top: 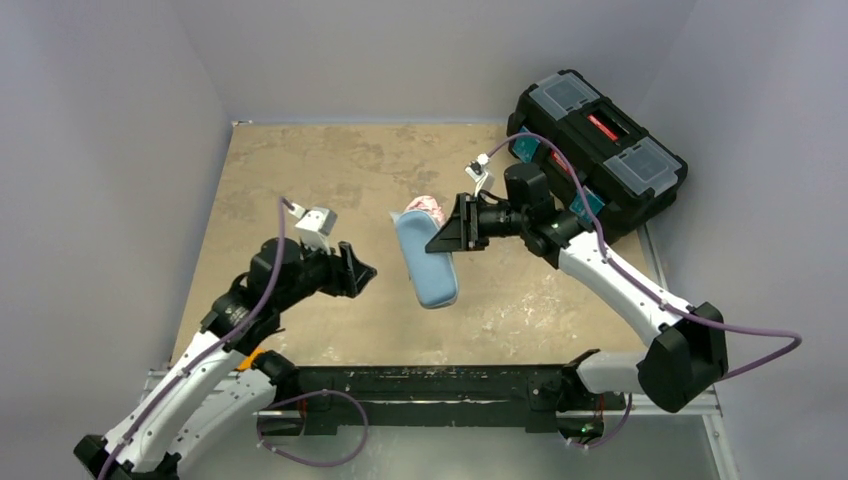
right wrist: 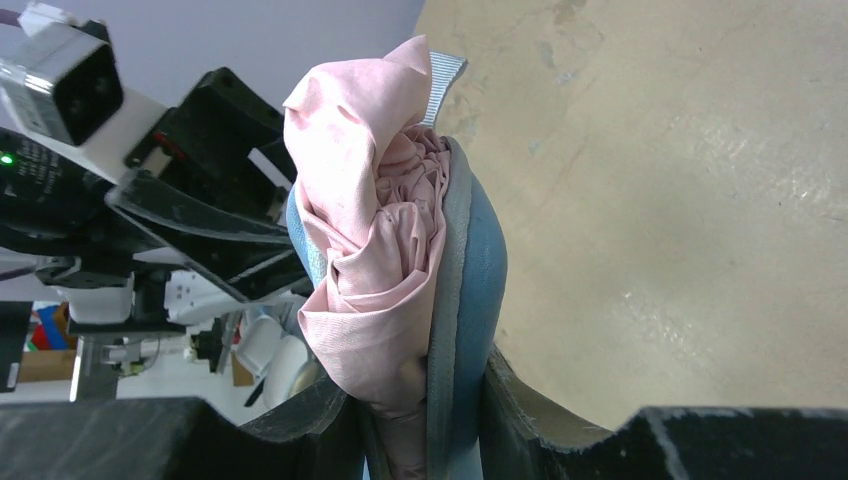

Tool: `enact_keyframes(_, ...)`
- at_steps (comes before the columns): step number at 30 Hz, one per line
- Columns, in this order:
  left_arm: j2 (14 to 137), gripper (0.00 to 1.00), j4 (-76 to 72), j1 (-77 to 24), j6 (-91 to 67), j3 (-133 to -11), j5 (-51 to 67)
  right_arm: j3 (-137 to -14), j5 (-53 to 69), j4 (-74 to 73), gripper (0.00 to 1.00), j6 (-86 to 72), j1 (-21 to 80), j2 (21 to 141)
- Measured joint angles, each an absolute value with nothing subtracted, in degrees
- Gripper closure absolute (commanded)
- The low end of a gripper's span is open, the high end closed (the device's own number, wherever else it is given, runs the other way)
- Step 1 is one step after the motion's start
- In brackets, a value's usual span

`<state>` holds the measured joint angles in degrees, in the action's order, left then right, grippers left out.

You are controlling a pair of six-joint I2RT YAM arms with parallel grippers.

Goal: Put away the umbrella

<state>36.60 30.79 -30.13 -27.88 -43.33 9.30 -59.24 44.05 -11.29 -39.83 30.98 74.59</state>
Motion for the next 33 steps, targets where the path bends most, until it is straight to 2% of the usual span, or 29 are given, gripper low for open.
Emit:
enact_keyframes(5,36.16,0.39,18.24,-38.41,-21.50,-32.34,4.27,-60.86,44.66,-17.82,1.00,-35.99,30.09,74.54)
enact_keyframes(8,35.11,0.47,8.21,-40.25,-16.40,-26.20,6.35,-60.86,45.15,-19.99,1.00,-35.31,29.58,74.56)
enact_keyframes(15,39.48,0.52,-5.76,-44.14,-6.00,-24.21,9.54,-63.44,46.61,-21.12,1.00,-35.29,29.45,75.31)
enact_keyframes(22,43.88,0.57,-11.60,-47.07,1.21,-24.21,10.39,-64.29,47.57,-21.19,1.00,-35.29,29.45,75.81)
enact_keyframes(33,45.56,0.63,-11.40,-50.00,8.16,-24.23,12.25,-64.73,47.77,-21.45,1.00,-35.31,29.45,76.25)
